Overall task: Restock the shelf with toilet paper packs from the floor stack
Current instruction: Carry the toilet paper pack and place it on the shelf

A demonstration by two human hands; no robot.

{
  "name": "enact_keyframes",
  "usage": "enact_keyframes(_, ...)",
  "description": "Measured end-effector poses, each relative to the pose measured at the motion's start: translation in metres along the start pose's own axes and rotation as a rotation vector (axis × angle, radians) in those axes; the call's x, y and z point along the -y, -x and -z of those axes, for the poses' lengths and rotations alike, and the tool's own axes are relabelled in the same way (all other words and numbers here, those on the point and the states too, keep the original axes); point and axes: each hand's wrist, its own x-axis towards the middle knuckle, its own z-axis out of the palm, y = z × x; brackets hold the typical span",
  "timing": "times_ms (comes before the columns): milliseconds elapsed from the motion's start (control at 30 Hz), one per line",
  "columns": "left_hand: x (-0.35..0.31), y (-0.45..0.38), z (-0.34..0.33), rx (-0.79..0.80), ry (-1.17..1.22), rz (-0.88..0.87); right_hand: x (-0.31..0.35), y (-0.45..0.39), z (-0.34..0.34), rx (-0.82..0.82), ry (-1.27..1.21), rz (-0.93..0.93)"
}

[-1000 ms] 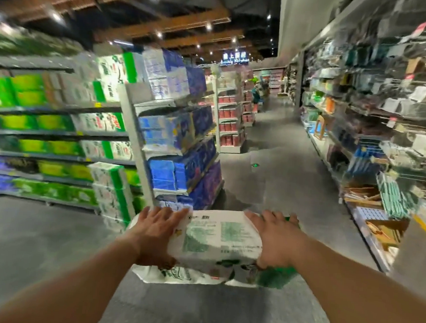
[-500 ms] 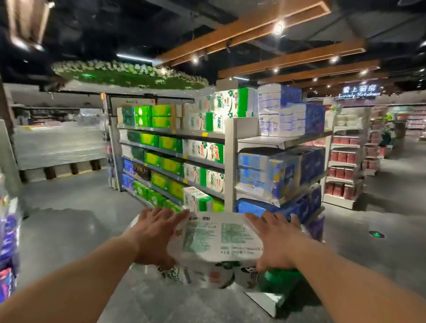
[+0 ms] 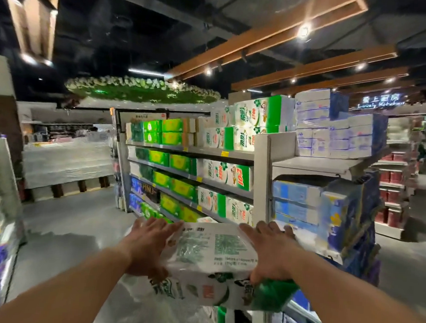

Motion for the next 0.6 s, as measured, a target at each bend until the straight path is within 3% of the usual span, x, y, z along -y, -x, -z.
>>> enact_keyframes(167,0.067,-0.112,-0.033,-0.029,-0.023,0.056,-0.024,-0.150,-0.011,-0.039,0.010,0.057)
enact_keyframes(400,0.169,-0.262,-0.029,-0.119,0.024,0.123,-0.042,-0.354,0.013,-0.109,0.049,0.122)
enact_keyframes(600,0.274,-0.406,-0.053,-0.123,-0.001,0.093,-0.046,-0.518,0.017,-0.152,0.107,0.070)
